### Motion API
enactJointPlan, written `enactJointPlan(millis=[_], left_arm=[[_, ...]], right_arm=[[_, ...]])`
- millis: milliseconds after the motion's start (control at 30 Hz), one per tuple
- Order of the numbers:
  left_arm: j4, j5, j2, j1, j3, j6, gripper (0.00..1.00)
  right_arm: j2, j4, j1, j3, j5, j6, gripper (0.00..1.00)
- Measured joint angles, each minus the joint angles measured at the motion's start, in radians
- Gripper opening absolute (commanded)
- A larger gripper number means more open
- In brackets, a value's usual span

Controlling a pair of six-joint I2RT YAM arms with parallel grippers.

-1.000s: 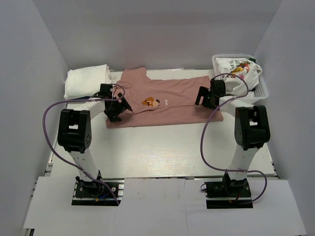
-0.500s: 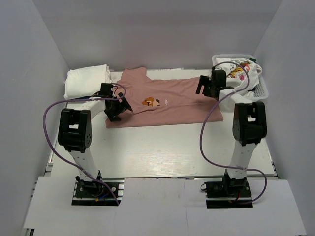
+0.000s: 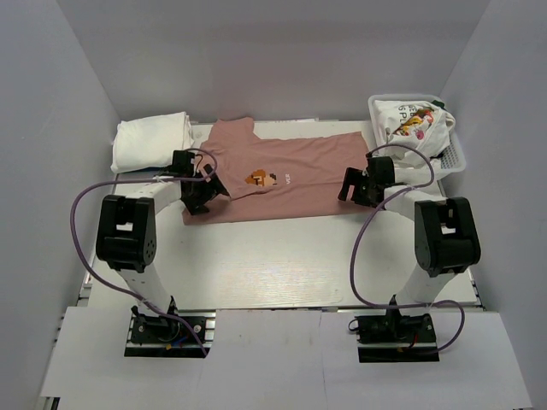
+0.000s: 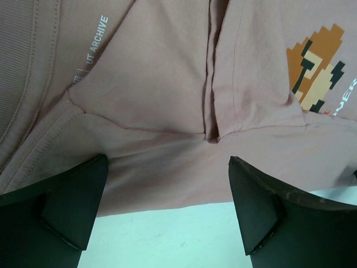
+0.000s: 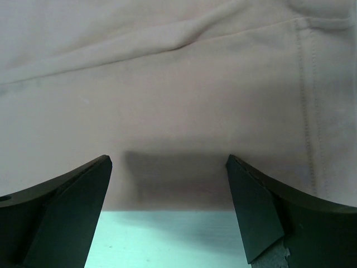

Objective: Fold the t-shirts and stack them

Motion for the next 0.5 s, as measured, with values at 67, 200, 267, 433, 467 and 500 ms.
enactJointPlan(millis=[67,200,267,433,467,500], left_arm=[[0.008,-0.005,-0.029,0.000,-0.036,-0.003,1.00],[0.013,-0.032,-0.132,0.000,-0.158,-0.026,1.00],[-0.003,-0.045,-0.202,0.000,-0.230,-0.047,1.00],[-0.095,-0.086,-0.367,-0.006,-0.369,-0.092,1.00],[-0.130,-0.093,-0.399,-0.009,-0.388,-0.099,1.00],[-0.166,-0.098,-0.432,-0.012,-0.406,-0.104,1.00]], right_arm=[[0.019,-0.006,0.000,0.000,0.006,0.011,0.90],[-0.007,0.031,0.002,-0.048,0.006,0.041,0.91],[-0.063,0.053,0.002,-0.117,-0.003,0.065,0.91],[-0.278,0.004,0.031,-0.311,-0.040,0.107,0.91],[-0.327,-0.025,0.039,-0.339,-0.050,0.111,0.91],[-0.377,-0.066,0.050,-0.367,-0.064,0.118,0.91]])
